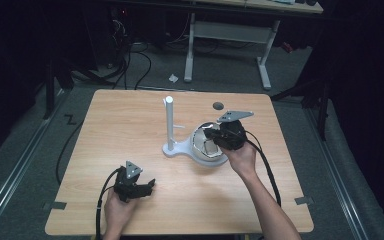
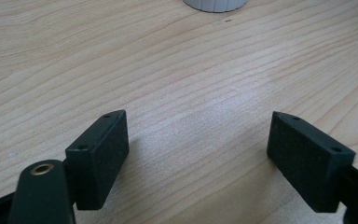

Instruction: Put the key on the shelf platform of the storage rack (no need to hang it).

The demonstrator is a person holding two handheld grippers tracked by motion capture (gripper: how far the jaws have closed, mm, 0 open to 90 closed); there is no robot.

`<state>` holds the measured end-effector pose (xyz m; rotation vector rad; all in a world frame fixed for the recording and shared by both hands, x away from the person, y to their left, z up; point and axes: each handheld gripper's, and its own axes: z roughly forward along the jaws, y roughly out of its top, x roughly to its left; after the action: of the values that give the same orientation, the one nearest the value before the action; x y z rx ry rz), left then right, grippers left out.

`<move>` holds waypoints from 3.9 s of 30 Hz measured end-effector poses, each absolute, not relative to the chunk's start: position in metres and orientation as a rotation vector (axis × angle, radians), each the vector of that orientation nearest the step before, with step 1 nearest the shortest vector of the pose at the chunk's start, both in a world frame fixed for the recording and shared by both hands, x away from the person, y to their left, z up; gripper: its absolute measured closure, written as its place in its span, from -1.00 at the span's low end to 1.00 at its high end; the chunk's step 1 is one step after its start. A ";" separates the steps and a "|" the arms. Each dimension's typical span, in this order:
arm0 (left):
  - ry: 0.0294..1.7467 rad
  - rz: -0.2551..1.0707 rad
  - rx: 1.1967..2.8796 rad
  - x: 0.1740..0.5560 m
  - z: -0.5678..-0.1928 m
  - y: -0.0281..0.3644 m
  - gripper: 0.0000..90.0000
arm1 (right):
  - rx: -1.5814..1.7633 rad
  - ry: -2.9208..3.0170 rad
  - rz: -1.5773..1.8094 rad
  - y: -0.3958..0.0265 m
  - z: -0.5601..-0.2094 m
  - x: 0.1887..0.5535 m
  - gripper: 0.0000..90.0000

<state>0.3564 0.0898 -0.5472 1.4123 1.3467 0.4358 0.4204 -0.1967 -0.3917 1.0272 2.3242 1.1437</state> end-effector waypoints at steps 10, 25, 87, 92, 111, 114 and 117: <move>1.347 0.436 1.412 0.356 -0.547 0.090 -0.53 | 1.052 2.326 1.130 -0.197 -0.400 0.428 0.91; 1.347 0.436 1.412 0.356 -0.547 0.090 -0.53 | 1.178 2.286 1.077 -0.213 -0.419 0.442 0.91; 1.346 0.435 1.412 0.356 -0.547 0.090 -0.53 | 1.307 2.157 1.131 -0.268 -0.423 0.421 0.17; 1.346 0.435 1.412 0.356 -0.547 0.090 -0.53 | 1.296 2.105 1.138 -0.274 -0.423 0.412 0.20; 1.346 0.435 1.412 0.356 -0.547 0.090 -0.53 | 1.346 2.080 1.157 -0.293 -0.423 0.397 0.19; 1.347 0.435 1.412 0.356 -0.547 0.090 -0.53 | 1.350 2.065 1.181 -0.296 -0.424 0.392 0.19; 1.346 0.435 1.412 0.356 -0.547 0.090 -0.53 | 1.356 2.067 1.170 -0.300 -0.426 0.388 0.19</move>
<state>0.3565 0.0897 -0.5472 1.4119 1.3465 0.4352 0.3875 -0.3003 -0.4263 1.3562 2.0669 1.1705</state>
